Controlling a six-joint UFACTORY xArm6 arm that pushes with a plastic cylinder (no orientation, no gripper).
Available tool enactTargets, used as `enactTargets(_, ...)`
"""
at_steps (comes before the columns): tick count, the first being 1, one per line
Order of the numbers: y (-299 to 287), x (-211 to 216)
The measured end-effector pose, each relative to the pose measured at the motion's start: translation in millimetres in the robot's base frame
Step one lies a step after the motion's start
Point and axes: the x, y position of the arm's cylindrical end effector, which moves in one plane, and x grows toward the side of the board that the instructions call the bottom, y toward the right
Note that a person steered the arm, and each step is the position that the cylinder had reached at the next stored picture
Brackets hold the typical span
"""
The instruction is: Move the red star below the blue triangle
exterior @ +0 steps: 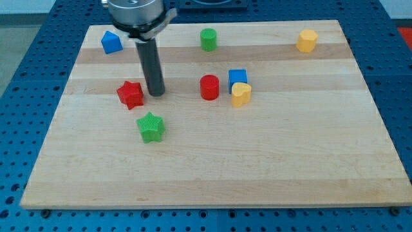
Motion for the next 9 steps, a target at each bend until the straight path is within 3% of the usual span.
enactTargets(9, -67.5, -4.7)
